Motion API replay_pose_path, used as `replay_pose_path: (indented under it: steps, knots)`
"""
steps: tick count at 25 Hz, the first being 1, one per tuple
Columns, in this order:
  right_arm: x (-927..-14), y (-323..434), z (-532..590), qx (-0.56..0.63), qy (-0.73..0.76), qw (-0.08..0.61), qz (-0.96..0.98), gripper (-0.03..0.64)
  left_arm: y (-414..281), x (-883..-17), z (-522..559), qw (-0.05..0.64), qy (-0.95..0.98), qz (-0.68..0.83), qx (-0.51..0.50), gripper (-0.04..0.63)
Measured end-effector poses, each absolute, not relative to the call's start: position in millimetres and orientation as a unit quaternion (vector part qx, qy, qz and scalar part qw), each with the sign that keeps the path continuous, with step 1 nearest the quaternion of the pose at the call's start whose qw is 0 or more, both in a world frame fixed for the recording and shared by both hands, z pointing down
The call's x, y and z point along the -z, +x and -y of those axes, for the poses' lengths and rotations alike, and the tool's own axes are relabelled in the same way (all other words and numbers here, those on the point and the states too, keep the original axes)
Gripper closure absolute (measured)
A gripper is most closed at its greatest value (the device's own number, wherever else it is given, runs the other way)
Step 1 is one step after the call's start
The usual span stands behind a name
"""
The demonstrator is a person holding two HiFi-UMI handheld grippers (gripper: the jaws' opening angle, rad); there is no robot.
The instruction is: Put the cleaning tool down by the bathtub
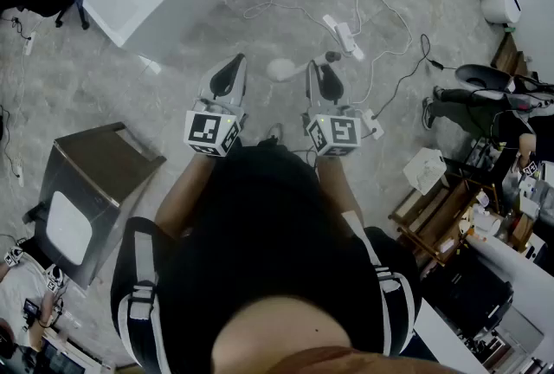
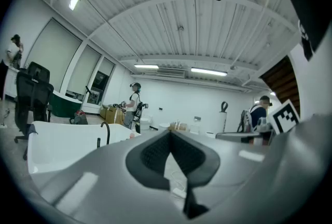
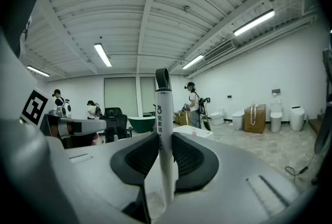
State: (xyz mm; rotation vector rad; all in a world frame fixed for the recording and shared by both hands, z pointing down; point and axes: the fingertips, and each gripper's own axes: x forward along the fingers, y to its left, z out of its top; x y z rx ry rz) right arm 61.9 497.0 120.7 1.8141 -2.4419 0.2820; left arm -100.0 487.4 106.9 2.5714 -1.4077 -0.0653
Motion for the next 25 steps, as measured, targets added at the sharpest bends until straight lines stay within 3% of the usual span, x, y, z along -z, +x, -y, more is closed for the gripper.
replay_pose_path:
  steps: [25]
  knots:
    - [-127, 14, -474, -0.087, 0.641, 0.020, 0.763, 0.529, -157, -114, -459, 0.107, 0.902, 0.418, 0.023, 0.588]
